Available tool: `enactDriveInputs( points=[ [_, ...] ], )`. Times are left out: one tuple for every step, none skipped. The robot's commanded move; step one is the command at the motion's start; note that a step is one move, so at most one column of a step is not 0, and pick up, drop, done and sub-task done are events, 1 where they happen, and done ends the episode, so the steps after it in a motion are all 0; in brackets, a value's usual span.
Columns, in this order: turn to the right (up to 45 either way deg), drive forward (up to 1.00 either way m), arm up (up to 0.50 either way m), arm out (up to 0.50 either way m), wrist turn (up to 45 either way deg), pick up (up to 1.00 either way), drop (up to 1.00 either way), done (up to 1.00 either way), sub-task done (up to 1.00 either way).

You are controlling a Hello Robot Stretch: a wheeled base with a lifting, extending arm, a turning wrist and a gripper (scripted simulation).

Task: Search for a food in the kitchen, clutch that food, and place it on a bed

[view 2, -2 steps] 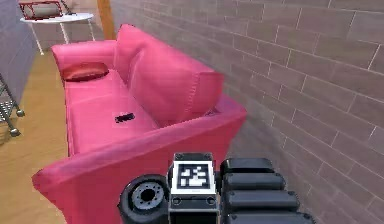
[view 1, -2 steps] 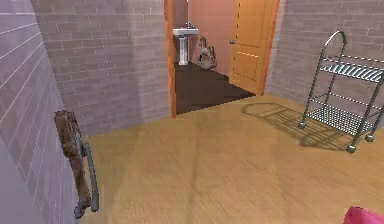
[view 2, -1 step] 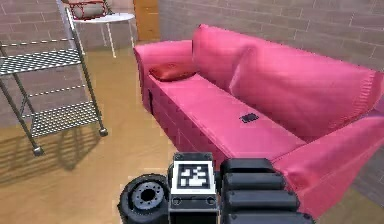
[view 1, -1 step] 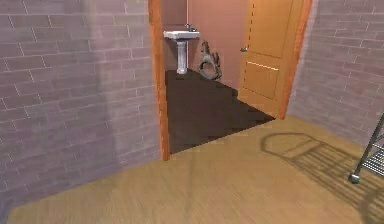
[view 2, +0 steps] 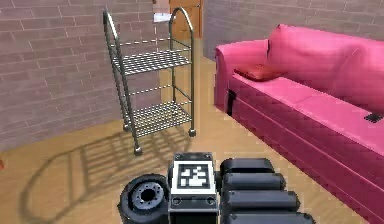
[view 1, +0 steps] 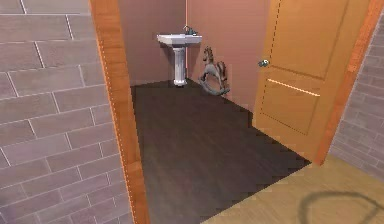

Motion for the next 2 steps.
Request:
enactDriveInputs(
  points=[
    [0.0,0.75,0.0,0.0,0.0,0.0,0.0,0.0,0.0],
    [-18.0,0.0,0.0,0.0,0.0,0.0,0.0,0.0,0.0]
  ],
)
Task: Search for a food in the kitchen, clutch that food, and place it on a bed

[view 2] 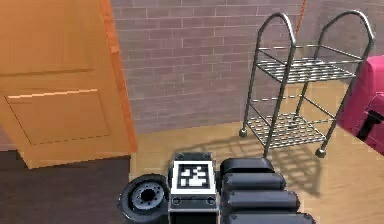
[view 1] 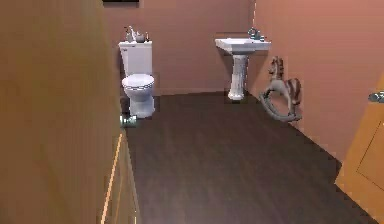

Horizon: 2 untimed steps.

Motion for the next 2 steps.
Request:
enactDriveInputs(
  points=[
    [0.0,0.95,0.0,0.0,0.0,0.0,0.0,0.0,0.0],
    [-15.0,0.0,0.0,0.0,0.0,0.0,0.0,0.0,0.0]
  ],
)
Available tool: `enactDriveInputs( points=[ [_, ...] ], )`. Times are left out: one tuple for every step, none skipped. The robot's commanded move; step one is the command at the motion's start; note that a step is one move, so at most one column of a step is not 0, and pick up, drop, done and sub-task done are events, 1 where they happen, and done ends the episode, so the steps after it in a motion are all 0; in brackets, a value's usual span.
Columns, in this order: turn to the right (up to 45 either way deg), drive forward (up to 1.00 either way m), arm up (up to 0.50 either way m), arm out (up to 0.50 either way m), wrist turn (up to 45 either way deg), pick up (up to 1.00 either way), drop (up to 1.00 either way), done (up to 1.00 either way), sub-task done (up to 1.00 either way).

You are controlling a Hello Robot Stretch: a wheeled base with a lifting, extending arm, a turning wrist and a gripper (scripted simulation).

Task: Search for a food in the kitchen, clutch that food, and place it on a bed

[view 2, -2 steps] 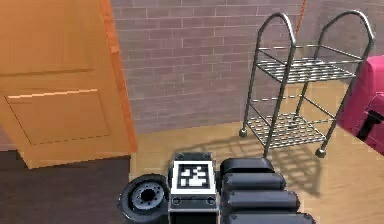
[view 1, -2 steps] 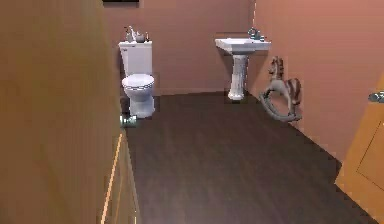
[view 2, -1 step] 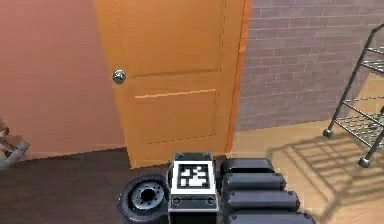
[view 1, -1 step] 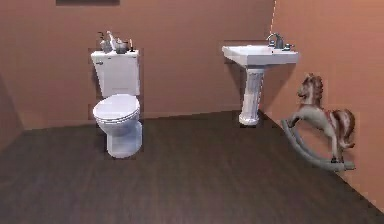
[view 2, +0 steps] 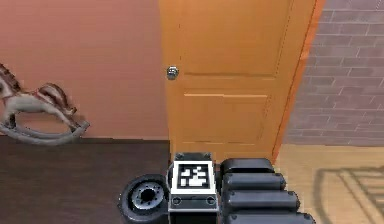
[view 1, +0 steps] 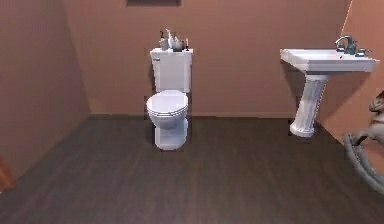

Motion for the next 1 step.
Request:
enactDriveInputs(
  points=[
    [0.0,0.25,0.0,0.0,0.0,0.0,0.0,0.0,0.0]
  ],
)
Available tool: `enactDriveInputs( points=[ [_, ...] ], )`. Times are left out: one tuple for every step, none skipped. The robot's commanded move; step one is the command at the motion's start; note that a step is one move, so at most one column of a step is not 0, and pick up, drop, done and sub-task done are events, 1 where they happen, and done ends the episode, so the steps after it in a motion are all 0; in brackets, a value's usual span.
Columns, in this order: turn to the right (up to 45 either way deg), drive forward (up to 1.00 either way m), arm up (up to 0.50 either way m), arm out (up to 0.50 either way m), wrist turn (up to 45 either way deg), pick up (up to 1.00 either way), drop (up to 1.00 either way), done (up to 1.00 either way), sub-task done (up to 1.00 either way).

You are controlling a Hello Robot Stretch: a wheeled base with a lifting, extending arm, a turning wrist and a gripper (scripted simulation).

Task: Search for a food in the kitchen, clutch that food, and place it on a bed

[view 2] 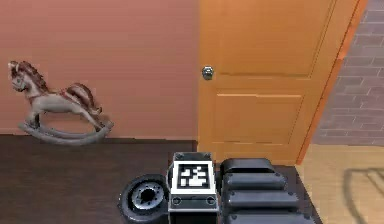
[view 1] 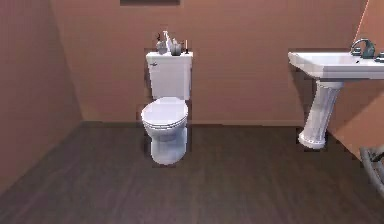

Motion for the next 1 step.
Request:
enactDriveInputs(
  points=[
    [-36.0,0.0,0.0,0.0,0.0,0.0,0.0,0.0,0.0]
  ],
)
